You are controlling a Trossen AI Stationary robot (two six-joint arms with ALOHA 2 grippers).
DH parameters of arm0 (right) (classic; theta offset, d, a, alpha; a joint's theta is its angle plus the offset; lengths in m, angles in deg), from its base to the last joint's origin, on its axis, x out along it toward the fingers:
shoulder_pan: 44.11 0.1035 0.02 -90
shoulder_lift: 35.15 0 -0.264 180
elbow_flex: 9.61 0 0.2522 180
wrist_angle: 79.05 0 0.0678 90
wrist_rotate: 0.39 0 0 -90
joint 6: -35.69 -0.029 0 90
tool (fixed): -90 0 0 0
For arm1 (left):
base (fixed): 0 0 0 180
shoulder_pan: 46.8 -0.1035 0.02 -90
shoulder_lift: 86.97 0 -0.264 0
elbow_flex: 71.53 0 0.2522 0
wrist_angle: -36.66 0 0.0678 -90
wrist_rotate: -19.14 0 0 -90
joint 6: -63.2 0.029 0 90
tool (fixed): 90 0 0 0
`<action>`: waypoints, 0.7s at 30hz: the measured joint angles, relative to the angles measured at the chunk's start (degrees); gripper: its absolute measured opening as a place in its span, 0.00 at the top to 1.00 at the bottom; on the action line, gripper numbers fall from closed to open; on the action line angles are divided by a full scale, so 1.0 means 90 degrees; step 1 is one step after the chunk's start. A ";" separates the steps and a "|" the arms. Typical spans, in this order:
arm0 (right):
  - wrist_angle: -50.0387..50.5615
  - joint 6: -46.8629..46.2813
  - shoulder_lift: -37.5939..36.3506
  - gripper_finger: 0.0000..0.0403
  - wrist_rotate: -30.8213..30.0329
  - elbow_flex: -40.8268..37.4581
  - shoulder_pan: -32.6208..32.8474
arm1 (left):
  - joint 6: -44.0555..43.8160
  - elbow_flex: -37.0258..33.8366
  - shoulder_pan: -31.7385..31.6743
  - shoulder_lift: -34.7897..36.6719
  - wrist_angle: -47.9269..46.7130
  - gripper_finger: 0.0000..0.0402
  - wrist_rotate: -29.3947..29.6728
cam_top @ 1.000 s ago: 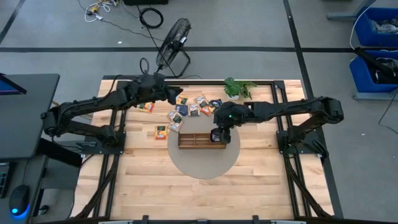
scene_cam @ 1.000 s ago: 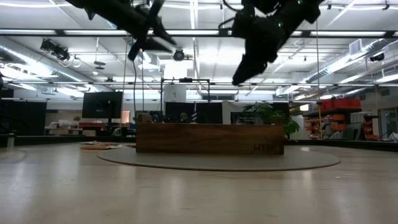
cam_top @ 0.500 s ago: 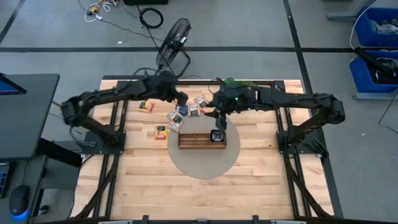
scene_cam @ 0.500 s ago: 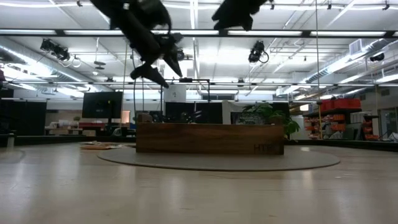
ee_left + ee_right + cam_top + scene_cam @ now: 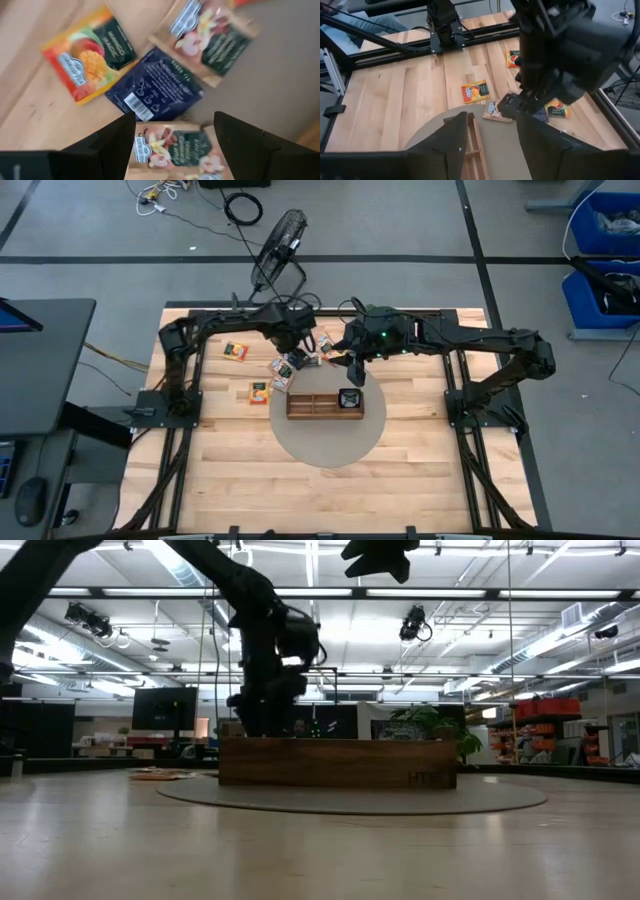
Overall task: Pick & Place Tea
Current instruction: Put the blue tea bag into the right section of the wooden organizer
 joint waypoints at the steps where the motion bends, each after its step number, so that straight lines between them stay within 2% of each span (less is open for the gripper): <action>1: 0.0001 -0.0037 0.0000 0.55 0.0001 0.0000 0.0002 | 0.0054 0.0000 0.0000 -0.0093 0.0006 0.31 0.0031; 11: -0.0012 -0.0217 0.0000 0.55 0.0002 0.0000 0.0012 | 0.0840 0.0000 0.0002 -0.0611 0.0145 0.31 0.0114; 21: -0.0053 -0.0270 0.0000 0.55 0.0002 0.0000 0.0012 | 0.1088 0.0017 0.0000 -0.0854 0.0279 0.32 0.0162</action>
